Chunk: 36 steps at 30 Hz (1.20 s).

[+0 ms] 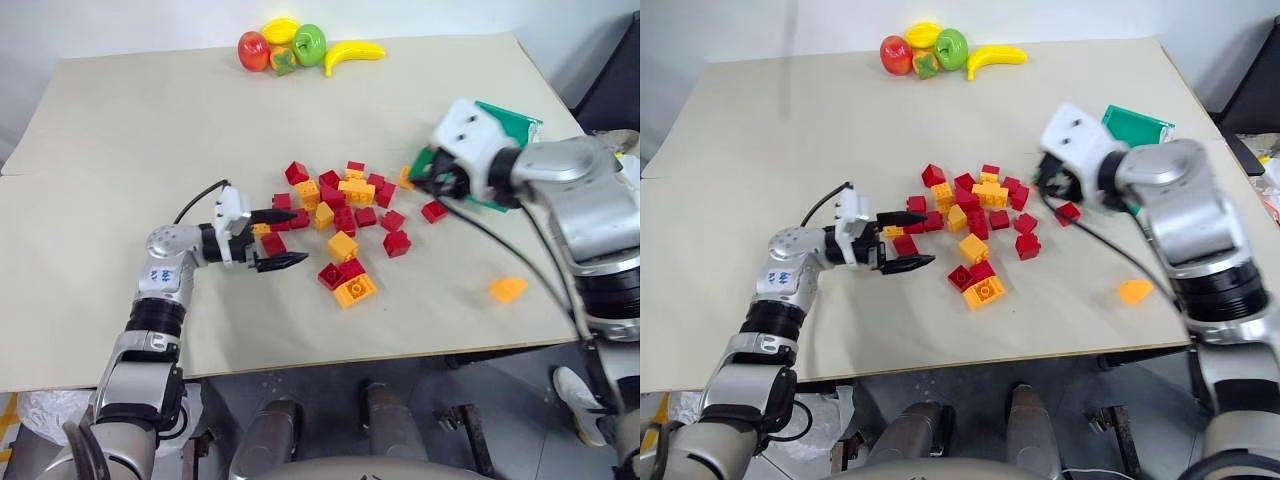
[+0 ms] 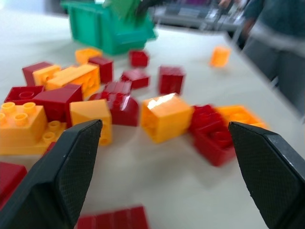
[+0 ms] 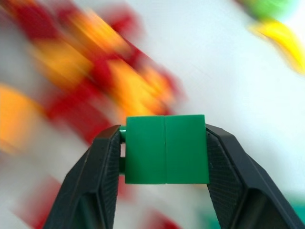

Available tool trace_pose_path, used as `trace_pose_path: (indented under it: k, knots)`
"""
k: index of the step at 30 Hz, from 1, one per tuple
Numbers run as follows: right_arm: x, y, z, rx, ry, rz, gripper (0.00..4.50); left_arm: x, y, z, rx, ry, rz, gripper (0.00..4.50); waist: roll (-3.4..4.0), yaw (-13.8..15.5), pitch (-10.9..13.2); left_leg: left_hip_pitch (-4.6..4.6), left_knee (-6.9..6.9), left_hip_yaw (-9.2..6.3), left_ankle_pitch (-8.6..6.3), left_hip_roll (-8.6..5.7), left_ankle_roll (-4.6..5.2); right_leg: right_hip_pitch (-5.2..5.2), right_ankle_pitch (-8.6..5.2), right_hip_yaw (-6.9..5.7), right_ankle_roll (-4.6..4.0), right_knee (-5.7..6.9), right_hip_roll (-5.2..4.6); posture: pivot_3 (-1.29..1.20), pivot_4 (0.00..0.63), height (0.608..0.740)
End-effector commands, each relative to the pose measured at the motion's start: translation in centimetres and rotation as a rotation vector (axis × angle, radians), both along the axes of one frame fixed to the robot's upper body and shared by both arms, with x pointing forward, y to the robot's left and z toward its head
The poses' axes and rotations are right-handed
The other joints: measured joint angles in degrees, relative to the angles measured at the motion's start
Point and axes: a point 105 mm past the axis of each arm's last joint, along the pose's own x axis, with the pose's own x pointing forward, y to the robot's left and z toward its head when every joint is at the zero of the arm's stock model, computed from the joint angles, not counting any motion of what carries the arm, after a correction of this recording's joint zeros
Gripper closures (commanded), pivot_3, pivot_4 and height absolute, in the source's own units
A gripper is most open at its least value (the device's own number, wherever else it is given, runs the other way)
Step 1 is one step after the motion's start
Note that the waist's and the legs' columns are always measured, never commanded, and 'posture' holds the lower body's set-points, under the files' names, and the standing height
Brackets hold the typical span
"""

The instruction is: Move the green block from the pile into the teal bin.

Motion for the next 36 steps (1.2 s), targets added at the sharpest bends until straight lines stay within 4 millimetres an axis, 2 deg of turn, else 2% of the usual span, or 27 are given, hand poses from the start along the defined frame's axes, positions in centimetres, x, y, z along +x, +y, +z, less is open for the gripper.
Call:
trace_pose_path:
  k: [1,6,10,11,16,18,21,25,27,29,34,36]
  knots:
    - [1.2,-3.3,3.0,-0.051,-0.142,-0.076,2.44,1.3,-2.5,2.2,0.057,-0.087,0.017,0.0,-0.01,-0.09,0.01,0.0,0.0,0.05,0.0,0.01,0.01,0.0,0.02,0.03,0.01,-0.03,0.0,0.0,0.15,0.74]
    - [3.9,-6.6,2.7,-0.089,-0.155,-0.166,2.44,2.7,-5.0,3.6,0.036,-0.072,0.042,0.0,-0.01,-0.39,0.01,0.11,-0.18,0.41,0.02,0.02,0.04,-0.04,0.14,0.18,-0.01,-0.19,0.06,0.0,0.15,0.74]
    - [5.4,-7.2,2.7,-0.044,-0.156,-0.189,2.44,3.3,-5.6,3.8,0.055,-0.068,0.057,0.0,-0.01,-0.55,0.01,0.12,-0.28,0.48,0.04,0.06,0.07,-0.05,0.21,0.23,0.01,-0.35,0.08,0.0,0.15,0.74]
    - [5.7,-7.3,2.8,-0.049,-0.165,-0.194,1.69,3.4,-5.8,3.9,0.046,-0.067,0.064,0.0,-0.01,-0.59,0.01,0.13,-0.33,0.48,0.04,0.08,0.07,-0.05,0.21,0.23,0.01,-0.38,0.08,0.0,0.15,0.74]
    - [5.8,-6.8,3.4,-0.022,-0.194,-0.154,0.05,4.0,-5.2,4.2,-0.012,-0.026,0.117,0.0,0.01,-0.63,0.02,0.07,-0.46,0.44,0.05,0.1,0.09,-0.1,0.24,0.21,0.05,-0.58,0.05,0.0,0.15,0.74]
    - [5.3,-6.7,3.4,0.003,-0.189,-0.138,0.02,3.9,-4.4,4.1,-0.014,-0.019,0.126,0.0,0.02,-0.62,0.03,0.05,-0.49,0.42,0.05,0.1,0.09,-0.11,0.24,0.2,0.05,-0.62,0.06,0.0,0.15,0.74]
    - [3.3,-5.6,2.7,0.081,-0.161,-0.058,0.02,3.1,-2.5,4.4,-0.041,-0.066,0.135,0.0,0.02,-0.41,0.02,0.04,-0.51,0.31,0.05,0.14,0.08,-0.1,0.24,0.13,0.05,-0.69,0.07,0.0,0.15,0.74]
    - [0.2,-4.7,1.2,0.164,-0.118,0.006,0.02,2.5,0.5,4.1,-0.057,-0.036,0.191,0.0,0.02,-0.18,0.03,0.0,-0.47,0.21,0.04,0.1,0.08,-0.1,0.24,0.09,0.06,-0.7,0.05,0.0,0.15,0.74]
    - [-2.1,-3.6,0.6,0.243,-0.079,0.08,0.02,2.0,2.1,4.3,-0.06,-0.058,0.226,0.0,0.02,-0.04,0.03,-0.01,-0.42,0.18,0.04,0.11,0.08,-0.09,0.25,0.1,0.06,-0.64,0.05,0.0,0.15,0.74]
    - [-5.1,-2.8,-1.0,0.29,0.001,0.171,0.02,0.7,3.6,4.0,-0.048,-0.058,0.207,0.0,0.03,0.08,0.03,0.0,-0.38,0.12,0.04,0.11,0.07,-0.07,0.25,0.08,0.06,-0.6,0.06,0.0,0.15,0.74]
    - [-9.7,-3.6,-4.8,0.355,0.188,0.236,0.02,-1.6,7.9,2.1,0.035,-0.016,0.219,0.0,0.03,0.37,0.03,0.13,-0.34,0.08,0.04,0.06,0.1,0.15,0.27,0.11,0.08,-0.62,0.02,0.0,0.15,0.74]
    - [-10.8,-4.2,-6.1,0.345,0.224,0.26,0.02,-2.1,9.2,1.9,0.042,-0.008,0.236,0.0,0.03,0.56,0.03,0.17,-0.33,0.08,0.05,0.07,0.12,0.2,0.32,0.11,0.07,-0.62,0.04,0.0,0.15,0.74]
